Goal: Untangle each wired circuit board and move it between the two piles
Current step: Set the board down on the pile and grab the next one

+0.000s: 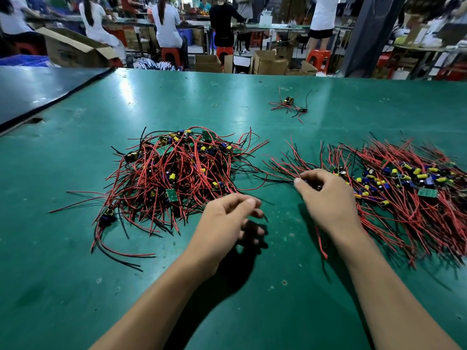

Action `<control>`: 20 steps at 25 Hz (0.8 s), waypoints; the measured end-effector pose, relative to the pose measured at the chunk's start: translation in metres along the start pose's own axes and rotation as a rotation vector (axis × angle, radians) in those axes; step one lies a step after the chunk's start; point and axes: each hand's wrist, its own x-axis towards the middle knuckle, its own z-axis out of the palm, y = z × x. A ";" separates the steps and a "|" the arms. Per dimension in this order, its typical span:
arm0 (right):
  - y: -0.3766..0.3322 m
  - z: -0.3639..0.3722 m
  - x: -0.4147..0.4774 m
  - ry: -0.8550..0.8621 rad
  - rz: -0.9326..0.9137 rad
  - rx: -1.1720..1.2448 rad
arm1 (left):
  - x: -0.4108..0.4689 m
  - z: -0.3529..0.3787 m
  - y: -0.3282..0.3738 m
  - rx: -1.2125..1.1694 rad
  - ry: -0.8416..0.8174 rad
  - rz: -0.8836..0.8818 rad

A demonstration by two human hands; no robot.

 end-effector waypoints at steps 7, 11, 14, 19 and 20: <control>-0.010 0.017 -0.014 -0.125 -0.239 0.009 | -0.003 0.005 -0.005 0.165 0.051 0.054; -0.005 0.024 -0.016 -0.242 -0.179 -0.151 | -0.003 0.005 -0.004 0.114 0.116 0.080; -0.001 0.019 -0.009 -0.171 -0.101 -0.175 | -0.005 0.004 0.000 0.092 0.171 0.137; -0.012 0.029 -0.021 -0.184 -0.146 -0.053 | -0.001 -0.004 0.004 -0.008 0.269 0.105; -0.015 0.032 -0.024 -0.209 -0.129 0.008 | 0.000 -0.005 0.005 -0.035 0.260 0.083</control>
